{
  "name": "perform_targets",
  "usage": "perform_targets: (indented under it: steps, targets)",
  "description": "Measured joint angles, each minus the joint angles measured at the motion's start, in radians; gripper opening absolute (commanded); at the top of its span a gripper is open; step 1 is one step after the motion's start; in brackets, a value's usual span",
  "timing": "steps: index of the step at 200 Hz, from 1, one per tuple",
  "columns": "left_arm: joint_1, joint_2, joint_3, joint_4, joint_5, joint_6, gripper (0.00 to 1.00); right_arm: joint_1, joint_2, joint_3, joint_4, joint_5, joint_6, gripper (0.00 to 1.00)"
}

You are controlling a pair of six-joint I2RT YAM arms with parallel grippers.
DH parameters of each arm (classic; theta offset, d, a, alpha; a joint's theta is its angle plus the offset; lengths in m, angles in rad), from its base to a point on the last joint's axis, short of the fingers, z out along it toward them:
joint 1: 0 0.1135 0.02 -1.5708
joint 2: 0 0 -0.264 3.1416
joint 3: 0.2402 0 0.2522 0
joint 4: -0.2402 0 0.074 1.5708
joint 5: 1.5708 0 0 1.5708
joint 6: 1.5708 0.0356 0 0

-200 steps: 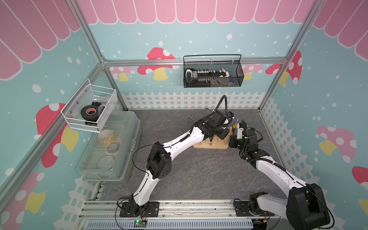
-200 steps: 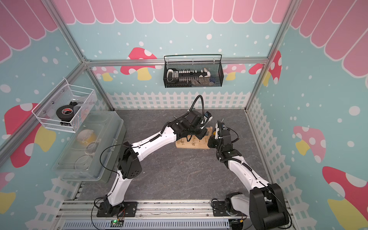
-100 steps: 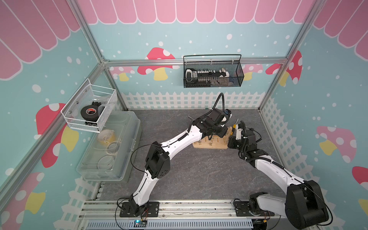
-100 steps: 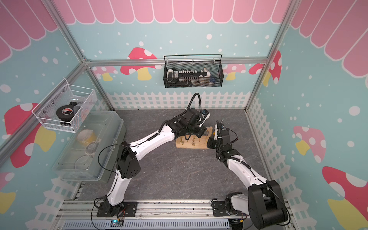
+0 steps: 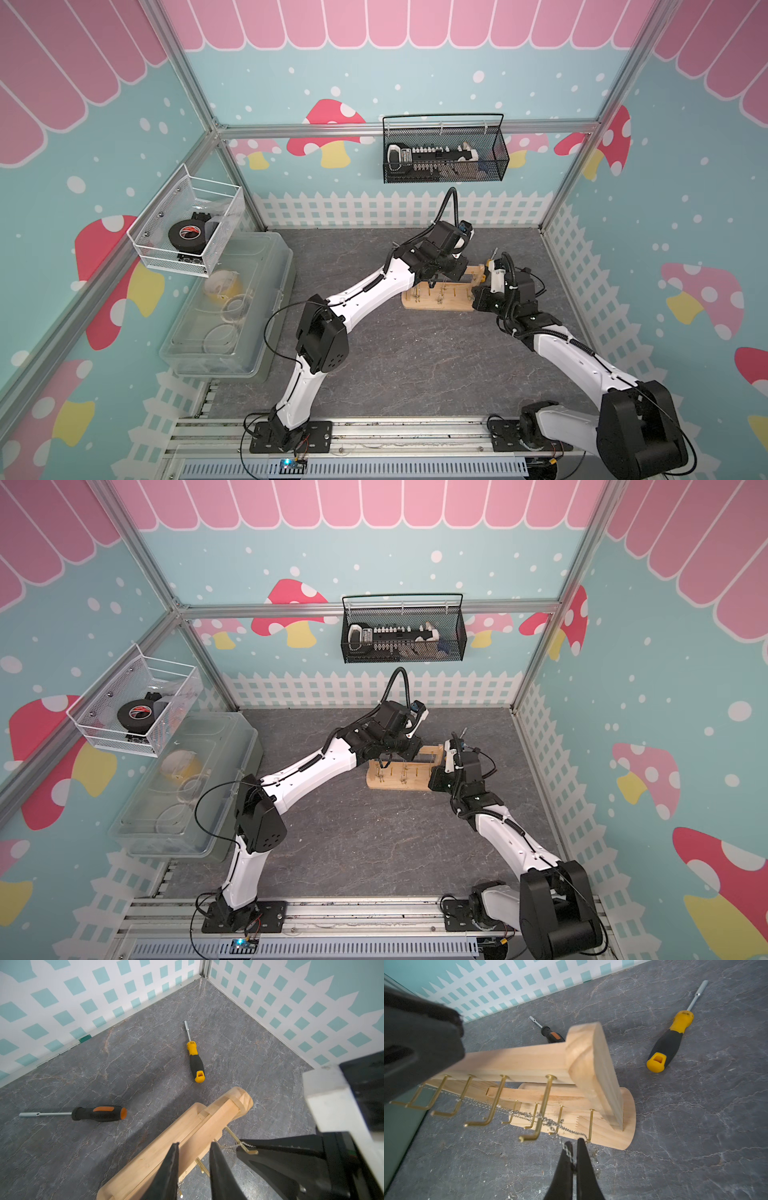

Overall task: Hang the necklace on the jewelry display stand
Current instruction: Hang the necklace on the stand.

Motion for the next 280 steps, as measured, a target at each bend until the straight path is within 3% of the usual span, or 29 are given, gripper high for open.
perform_targets:
  steps: [97, 188, 225, 241, 280]
  targets:
    - [0.006, -0.002, -0.014, 0.001, -0.012, -0.007, 0.26, 0.0, 0.07, -0.007, 0.036, -0.019, 0.017, 0.03]
    - [0.011, -0.006, -0.024, 0.003, -0.014, -0.007, 0.26, 0.0, 0.092, -0.007, 0.04, 0.036, -0.004, 0.05]
    - [0.011, -0.009, -0.026, 0.007, -0.014, -0.007, 0.26, 0.0, 0.113, -0.007, 0.042, 0.051, -0.014, 0.1]
    - [0.011, -0.011, -0.031, 0.007, -0.014, -0.007, 0.26, 0.0, 0.118, -0.007, 0.043, 0.058, -0.016, 0.19]
    - [0.011, -0.016, -0.037, 0.008, -0.014, -0.007, 0.26, 0.0, 0.121, -0.009, 0.044, 0.068, -0.026, 0.22]
